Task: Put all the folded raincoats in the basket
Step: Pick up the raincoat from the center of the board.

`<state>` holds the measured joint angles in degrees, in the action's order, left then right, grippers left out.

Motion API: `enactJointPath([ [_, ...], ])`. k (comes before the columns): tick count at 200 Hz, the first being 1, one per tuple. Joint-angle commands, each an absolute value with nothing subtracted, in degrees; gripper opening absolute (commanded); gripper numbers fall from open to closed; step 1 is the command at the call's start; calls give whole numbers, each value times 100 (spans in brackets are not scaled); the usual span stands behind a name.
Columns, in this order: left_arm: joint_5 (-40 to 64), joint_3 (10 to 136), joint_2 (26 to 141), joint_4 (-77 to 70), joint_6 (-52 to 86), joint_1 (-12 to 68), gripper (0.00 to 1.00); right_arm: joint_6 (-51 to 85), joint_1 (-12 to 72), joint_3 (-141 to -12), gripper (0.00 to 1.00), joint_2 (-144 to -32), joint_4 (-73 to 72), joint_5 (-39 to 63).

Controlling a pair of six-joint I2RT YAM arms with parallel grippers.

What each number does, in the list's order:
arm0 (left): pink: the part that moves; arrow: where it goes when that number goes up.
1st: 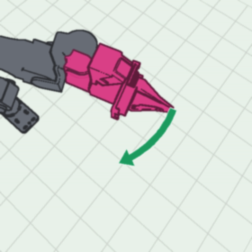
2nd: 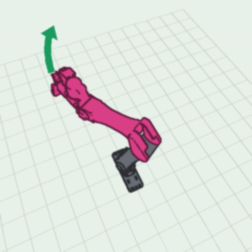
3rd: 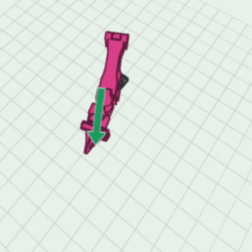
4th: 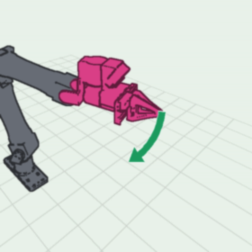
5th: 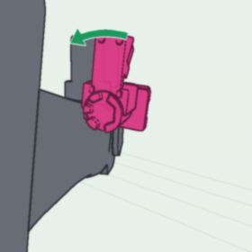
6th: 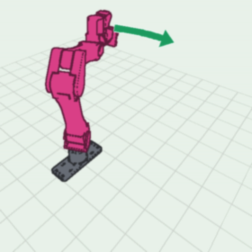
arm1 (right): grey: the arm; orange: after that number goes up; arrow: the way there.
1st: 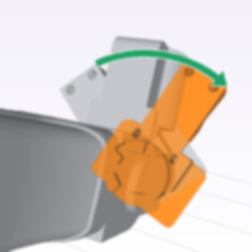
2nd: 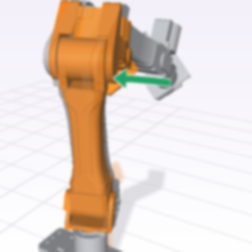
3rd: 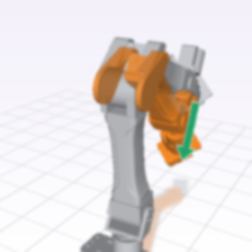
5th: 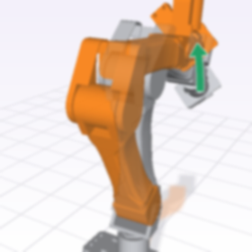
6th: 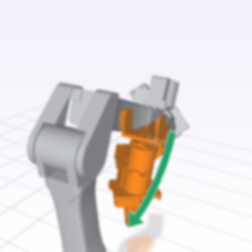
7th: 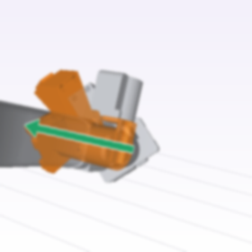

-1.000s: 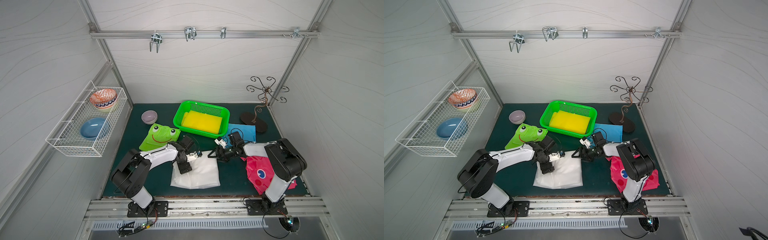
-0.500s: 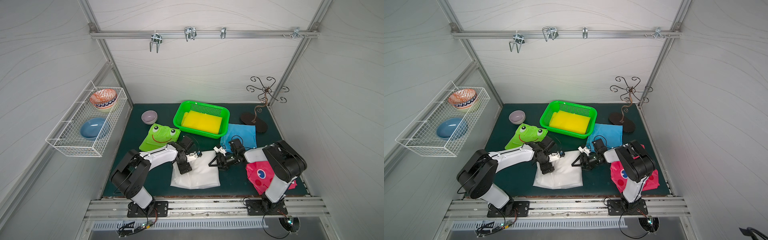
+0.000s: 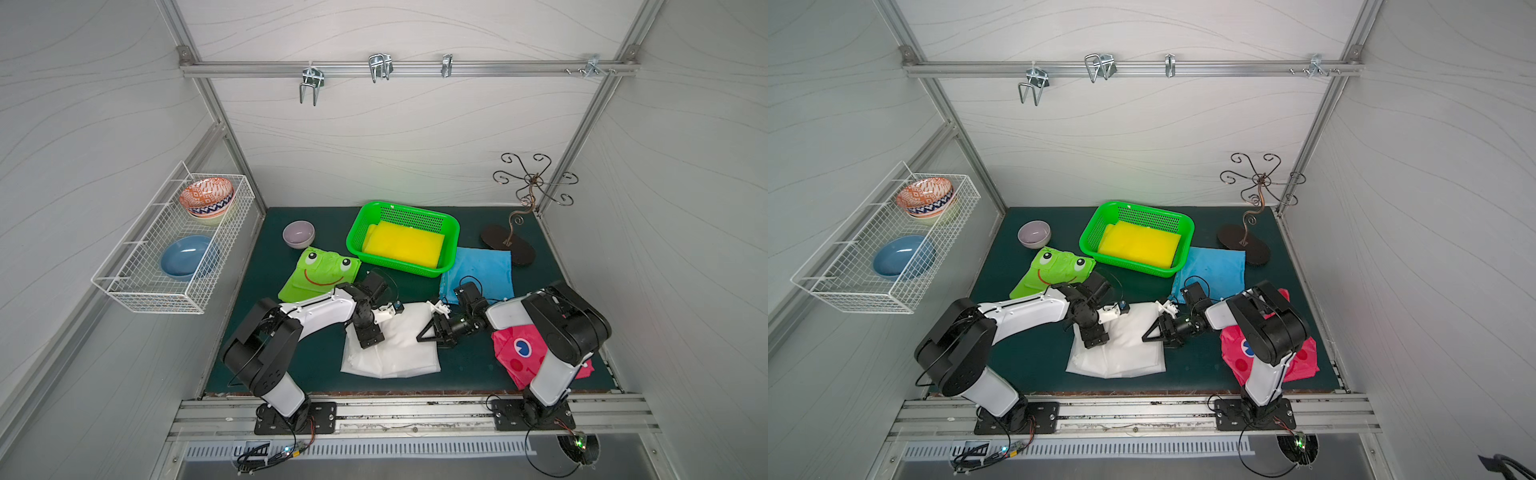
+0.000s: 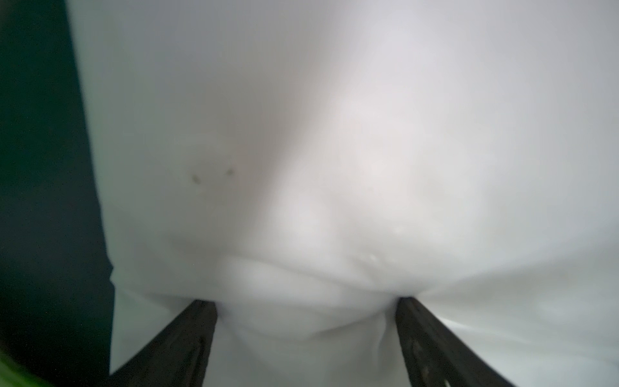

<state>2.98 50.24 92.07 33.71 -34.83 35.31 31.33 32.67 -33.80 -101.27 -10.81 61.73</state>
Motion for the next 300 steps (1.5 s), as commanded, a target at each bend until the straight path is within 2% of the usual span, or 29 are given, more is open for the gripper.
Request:
enactJointPath([
  [1,-211,4906,9545,3337,-3375,3498,90,3170,3409,-3418,64,-10287,-895,6430],
  [28,-222,4900,9507,3342,-3375,3498,90,3243,3410,-3401,53,-10245,-985,6481],
  [46,-229,4904,9459,3353,-3365,3489,90,3253,3407,-3410,38,-10198,-972,6474],
  [63,-197,4935,9380,3383,-3370,3422,91,3295,3409,-3444,17,-10134,-972,6517],
  [84,11,4989,9159,3480,-3371,3205,93,3300,3399,-3476,0,-10103,-954,6531],
  [127,888,5280,8435,3888,-3226,2558,96,3298,3432,-3600,0,-9667,-655,6343],
  [163,1692,5416,8045,3832,-2825,1908,96,2330,3509,-4017,0,-8760,717,5311],
  [192,3246,5261,7875,3338,-2243,979,97,1153,3731,-4155,0,-7768,1294,4297],
  [225,4433,5156,7730,3433,-2926,644,99,173,3835,-4867,0,-7579,2305,3892],
  [265,4565,5104,7783,3157,-3022,623,99,-697,3920,-5214,0,-7142,2557,3783],
  [300,4581,5389,7710,3604,-3264,615,99,-1177,3926,-5593,0,-6968,3027,3487],
])
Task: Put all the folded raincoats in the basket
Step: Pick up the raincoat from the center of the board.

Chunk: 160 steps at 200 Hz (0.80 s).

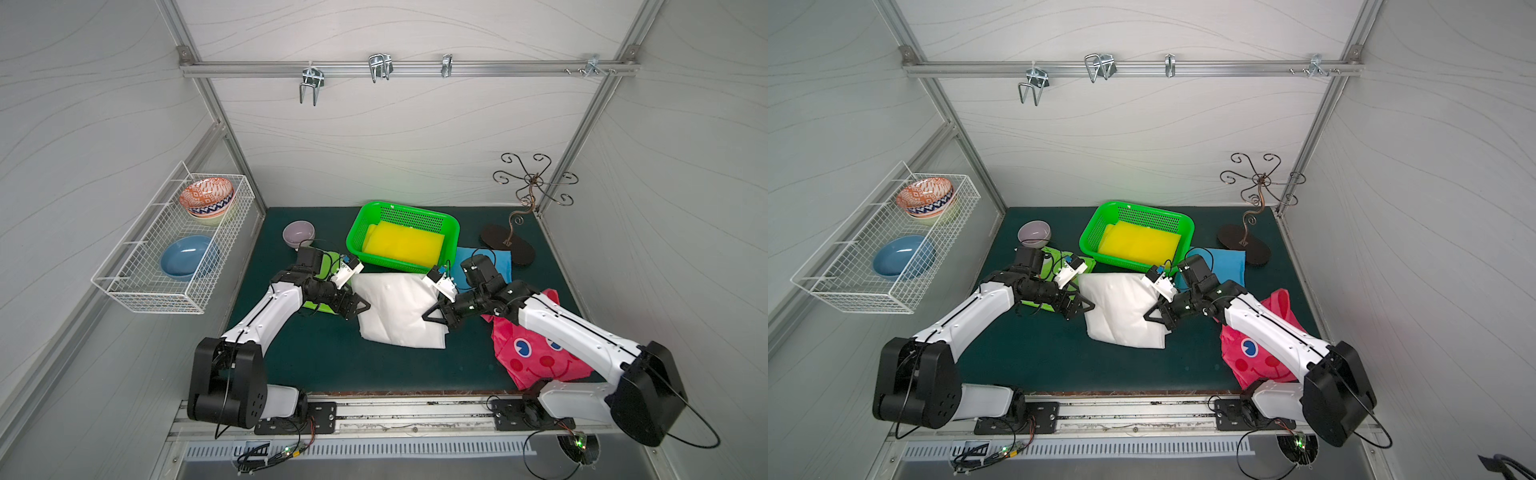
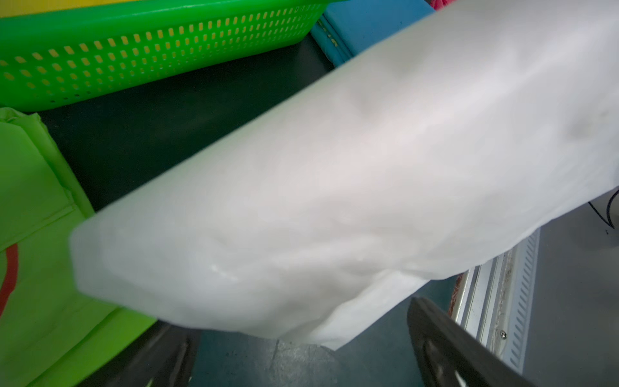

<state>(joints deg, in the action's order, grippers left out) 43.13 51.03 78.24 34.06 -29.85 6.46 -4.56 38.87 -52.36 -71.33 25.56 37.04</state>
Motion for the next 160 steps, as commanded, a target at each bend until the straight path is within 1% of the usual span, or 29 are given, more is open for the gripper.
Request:
enactJointPath([
  [1,4584,5397,7709,3621,-3280,615,99,-1190,3923,-5600,0,-6964,3047,3479],
  [40,4613,5630,7712,4257,-4120,563,99,-1612,3921,-5805,0,-6844,3505,3267],
  [65,4646,5989,7729,5124,-5142,562,100,-1949,3978,-5845,0,-6835,3852,2855],
  [85,4471,6420,7769,5672,-5624,554,100,-2153,4051,-5897,0,-6808,4069,2649],
  [117,4245,6815,7820,5547,-5558,554,99,-2538,4177,-5788,0,-6634,4076,2936],
  [137,4550,6919,7921,5573,-5898,577,99,-2725,4283,-5742,0,-6499,4054,2891],
  [143,4621,6940,7965,5622,-6180,619,99,-2748,4309,-5739,0,-6479,4043,2835],
  [160,4676,6974,8105,5616,-6227,790,99,-2685,4309,-5812,0,-6444,4042,2857],
])
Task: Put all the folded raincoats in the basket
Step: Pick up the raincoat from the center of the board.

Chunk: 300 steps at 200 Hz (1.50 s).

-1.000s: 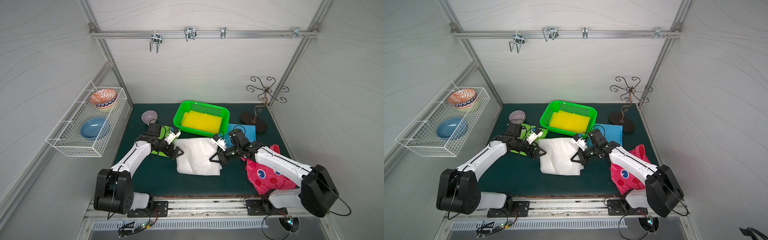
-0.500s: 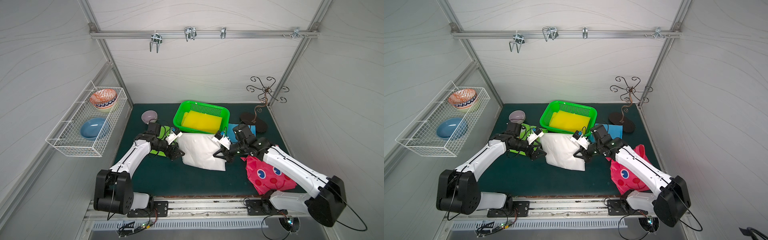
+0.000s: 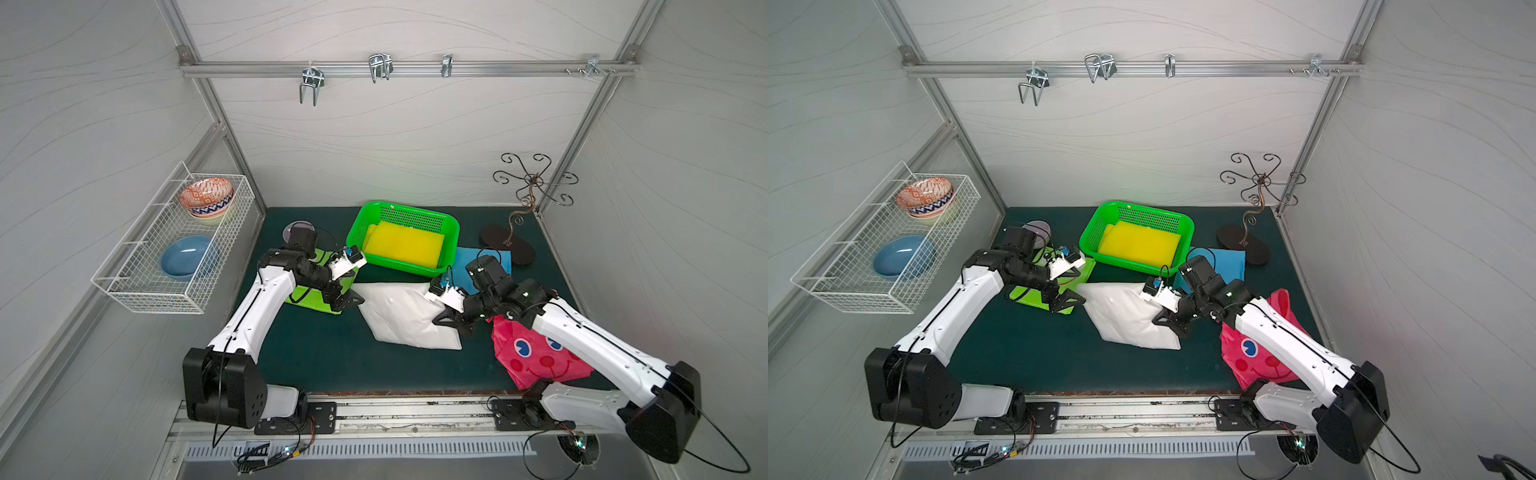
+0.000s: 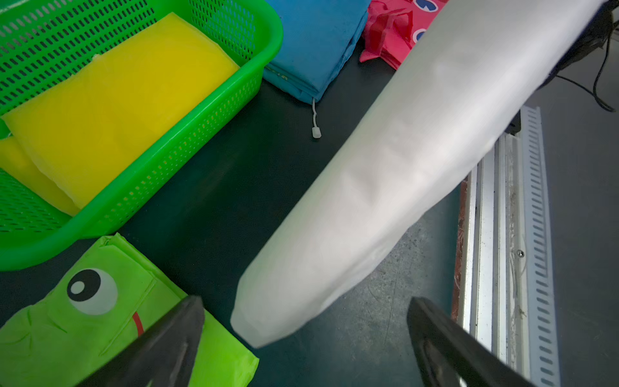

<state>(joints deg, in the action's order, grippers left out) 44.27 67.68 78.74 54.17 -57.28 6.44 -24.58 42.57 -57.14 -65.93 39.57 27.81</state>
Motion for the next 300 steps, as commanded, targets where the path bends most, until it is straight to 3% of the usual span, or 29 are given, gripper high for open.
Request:
enactJointPath([
  [1,4685,6976,8113,5616,-6229,795,99,-2674,4308,-5815,0,-6447,4038,2866],
  [24,4733,6982,8122,5445,-6013,788,99,-2187,4026,-5981,0,-6451,3894,3530],
  [42,4507,6999,8052,4993,-5052,740,99,-1447,3454,-5910,0,-6348,3295,4374],
  [64,5114,7088,7917,4726,-4386,256,100,-589,2905,-5895,0,-6332,2651,5099],
  [161,4702,6766,7856,3745,-3176,114,100,540,2777,-7150,0,-7692,1719,4888],
  [190,5270,6680,7910,3560,-2642,119,100,843,2799,-7260,0,-7909,1809,5028],
  [215,5711,6171,7862,3522,-3516,161,100,1354,2804,-6794,0,-7690,1693,4828],
  [234,5282,5906,7974,3616,-4573,391,100,2037,2782,-6548,0,-7627,1594,4608],
  [257,4443,5616,7964,2859,-4731,764,100,3296,2761,-6547,0,-7843,1587,4451],
  [300,4442,5185,7660,1796,-4882,930,100,4780,2830,-6733,0,-8204,1355,4429],
])
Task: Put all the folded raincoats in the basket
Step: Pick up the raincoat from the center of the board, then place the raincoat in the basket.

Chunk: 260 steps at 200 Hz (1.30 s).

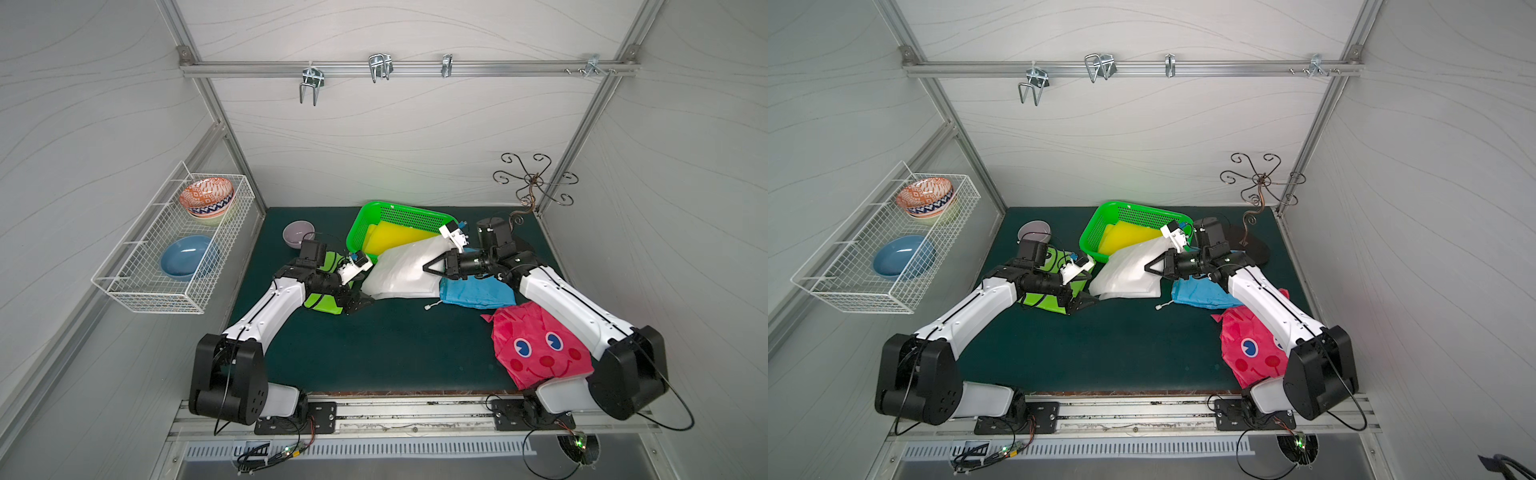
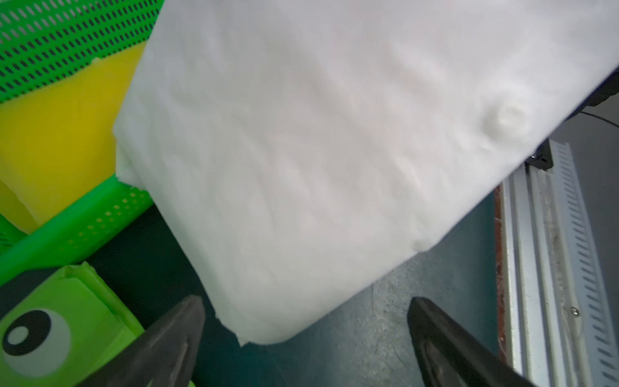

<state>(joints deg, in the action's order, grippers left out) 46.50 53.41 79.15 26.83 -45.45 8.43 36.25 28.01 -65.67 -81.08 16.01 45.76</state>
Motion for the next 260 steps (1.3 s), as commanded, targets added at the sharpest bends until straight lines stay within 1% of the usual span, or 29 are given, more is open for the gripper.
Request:
enactJointPath([
  [1,4431,5168,7653,1777,-4885,940,100,4789,2830,-6741,0,-8202,1363,4412],
  [23,4403,4696,7486,1257,-5020,1030,100,4951,2830,-6928,0,-8227,1611,4118],
  [40,4364,4358,7398,753,-4988,1084,100,5213,2830,-6919,0,-8257,1520,4041],
  [62,3919,4097,7365,164,-5059,1329,100,5591,2869,-6905,0,-8299,1329,3911],
  [79,3338,3904,7415,-646,-5038,1530,100,5694,2955,-6975,0,-8374,1283,3841],
  [99,2916,3777,7486,-1530,-4903,1547,100,5748,3038,-7053,0,-8445,1273,3831],
  [138,2416,3684,7587,-2235,-5168,1655,99,5974,3079,-7040,0,-8400,1181,3779],
  [145,2375,3625,7624,-2323,-5331,1698,98,6038,3083,-7027,0,-8395,1140,3764],
  [165,2456,3417,7731,-2615,-5629,1758,89,6139,3074,-7031,0,-8347,1115,3730],
  [195,2491,3410,7856,-2705,-5593,1758,79,6190,3069,-7048,0,-8286,1168,3709],
  [205,2491,3417,7888,-2789,-5572,1758,73,6212,3067,-7040,0,-8271,1182,3702],
  [220,2573,3518,7935,-2698,-5538,1767,56,6234,3054,-7041,0,-8270,1194,3685],
  [241,2683,3798,7997,-2016,-5788,1776,30,6241,3041,-7048,0,-8255,1216,3668],
  [248,2624,3858,7998,-1938,-5898,1780,21,6250,3030,-7049,0,-8270,1222,3673],
  [260,2362,3968,8003,-1966,-6328,1775,10,6244,3014,-7055,0,-8270,1221,3671],
])
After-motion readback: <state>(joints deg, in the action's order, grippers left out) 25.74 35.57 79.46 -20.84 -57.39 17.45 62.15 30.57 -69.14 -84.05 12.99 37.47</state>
